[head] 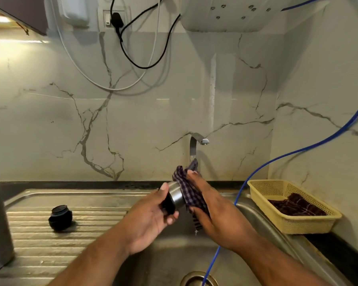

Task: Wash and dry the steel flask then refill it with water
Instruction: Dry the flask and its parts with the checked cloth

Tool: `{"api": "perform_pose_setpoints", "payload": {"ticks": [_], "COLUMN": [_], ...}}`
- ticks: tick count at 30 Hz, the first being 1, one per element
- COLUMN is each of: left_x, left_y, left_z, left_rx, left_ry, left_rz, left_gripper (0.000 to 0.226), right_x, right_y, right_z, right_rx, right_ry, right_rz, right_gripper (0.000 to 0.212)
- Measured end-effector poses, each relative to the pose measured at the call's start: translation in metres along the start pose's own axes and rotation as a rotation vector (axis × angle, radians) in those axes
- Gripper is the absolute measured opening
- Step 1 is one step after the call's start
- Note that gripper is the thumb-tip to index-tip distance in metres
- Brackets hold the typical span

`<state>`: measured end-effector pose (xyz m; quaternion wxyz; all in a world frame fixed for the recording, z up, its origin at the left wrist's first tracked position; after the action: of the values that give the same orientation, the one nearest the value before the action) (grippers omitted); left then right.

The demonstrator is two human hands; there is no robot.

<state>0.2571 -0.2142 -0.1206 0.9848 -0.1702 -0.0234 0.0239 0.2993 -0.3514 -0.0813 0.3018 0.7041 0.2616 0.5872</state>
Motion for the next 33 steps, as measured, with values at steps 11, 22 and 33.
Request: {"api": "perform_pose_setpoints", "payload": {"ticks": [11,22,33], "left_x": [-0.013,-0.024,-0.033], "left_y": [-0.004,-0.012,-0.021], "left_z": [0.011,0.035,0.047], "left_rx": [0.274,0.799,0.888], "left_ry": [-0.066,-0.270,-0.317], "left_rz": [0.307,0.380,0.372], "left_gripper": [0.029,0.033,0.032], "right_x": [0.001,0.006,0.007], "right_y": [0.010,0.011,0.018], "right_z": [-0.040,-0.033,-0.046], "right_rx": [-0.196,-0.066,-0.105], "right_ry": [0.421,0.280,0.330], "right_rz": [0.089,0.037,0.128], "right_gripper": [0.046,0.045,0.050]}}
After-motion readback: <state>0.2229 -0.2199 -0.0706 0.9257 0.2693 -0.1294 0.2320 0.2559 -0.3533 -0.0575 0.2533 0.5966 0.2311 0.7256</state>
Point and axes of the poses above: each hand's wrist, its own x-axis towards the middle knuckle, its own y-axis out of the back of the hand, z = x × y, the point moved 9 cm from there along x, towards the middle knuckle, and after that the axes turned 8 degrees about y, right-handed, at the moved point
